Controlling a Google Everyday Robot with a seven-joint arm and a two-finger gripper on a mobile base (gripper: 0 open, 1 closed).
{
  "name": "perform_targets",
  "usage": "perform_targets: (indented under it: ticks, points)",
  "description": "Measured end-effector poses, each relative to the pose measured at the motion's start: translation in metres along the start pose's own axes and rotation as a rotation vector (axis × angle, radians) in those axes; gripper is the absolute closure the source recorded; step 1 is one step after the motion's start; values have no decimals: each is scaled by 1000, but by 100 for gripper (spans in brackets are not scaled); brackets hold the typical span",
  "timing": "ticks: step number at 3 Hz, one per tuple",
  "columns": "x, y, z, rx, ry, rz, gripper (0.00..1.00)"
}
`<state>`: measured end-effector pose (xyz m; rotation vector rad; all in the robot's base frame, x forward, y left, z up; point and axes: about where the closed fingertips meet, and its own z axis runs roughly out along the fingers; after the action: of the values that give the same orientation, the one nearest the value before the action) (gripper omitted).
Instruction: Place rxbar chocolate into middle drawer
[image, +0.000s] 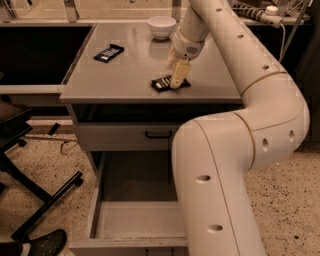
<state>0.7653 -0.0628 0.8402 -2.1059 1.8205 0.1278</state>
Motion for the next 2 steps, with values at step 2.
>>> perform_targets:
  ticks: [2]
  points:
    - [-2,-6,2,16,-3,0,20]
